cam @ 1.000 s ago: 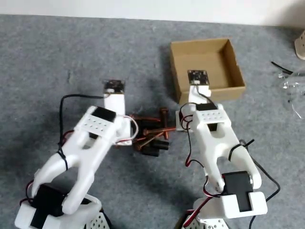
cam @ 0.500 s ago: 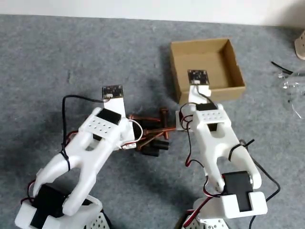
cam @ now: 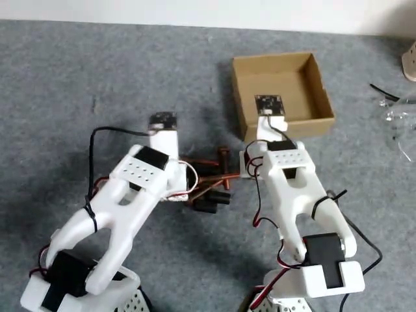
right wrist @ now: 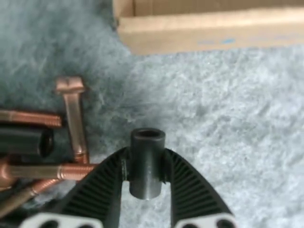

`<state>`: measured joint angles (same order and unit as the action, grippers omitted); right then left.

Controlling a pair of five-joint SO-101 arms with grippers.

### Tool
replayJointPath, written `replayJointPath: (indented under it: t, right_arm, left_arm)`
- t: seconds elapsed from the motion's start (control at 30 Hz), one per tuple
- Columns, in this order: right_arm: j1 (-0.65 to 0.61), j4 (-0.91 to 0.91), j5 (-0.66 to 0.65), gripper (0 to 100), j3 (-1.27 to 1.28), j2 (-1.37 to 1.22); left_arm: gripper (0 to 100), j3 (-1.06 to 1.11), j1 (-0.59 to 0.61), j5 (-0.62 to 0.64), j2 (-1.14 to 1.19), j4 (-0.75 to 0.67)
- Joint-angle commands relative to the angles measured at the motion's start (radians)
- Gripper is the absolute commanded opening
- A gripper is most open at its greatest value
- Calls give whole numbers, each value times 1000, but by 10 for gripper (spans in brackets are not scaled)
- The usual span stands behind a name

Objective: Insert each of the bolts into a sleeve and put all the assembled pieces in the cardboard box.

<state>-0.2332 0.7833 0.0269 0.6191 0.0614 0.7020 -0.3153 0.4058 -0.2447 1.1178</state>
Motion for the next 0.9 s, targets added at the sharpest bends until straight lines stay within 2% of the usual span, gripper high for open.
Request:
replayJointPath:
  t: [0.0, 0.07, 0.17, 0.43, 0.53, 0.73, 0.87]
  right_arm:
    - [10, -22, -21, 4, -2, 39]
    - [10, -22, -21, 4, -2, 39]
    - [10, -22, -23, 4, -2, 39]
    - [10, -22, -26, 4, -2, 39]
    - [10, -22, -26, 4, -2, 39]
    - [10, -22, -26, 4, -2, 39]
    - [10, -22, -26, 4, -2, 39]
  left_arm:
    - [85, -47, -12, -594, -7, -15]
    - [84, -44, -8, -778, -7, -14]
    - [85, -42, 22, -953, -5, -15]
    - [101, -38, 111, -1240, -2, -12]
    - [161, -4, 108, -1252, -2, -17]
    - [149, 64, 64, -1254, -2, -20]
    - [151, 97, 59, -1254, -2, -100]
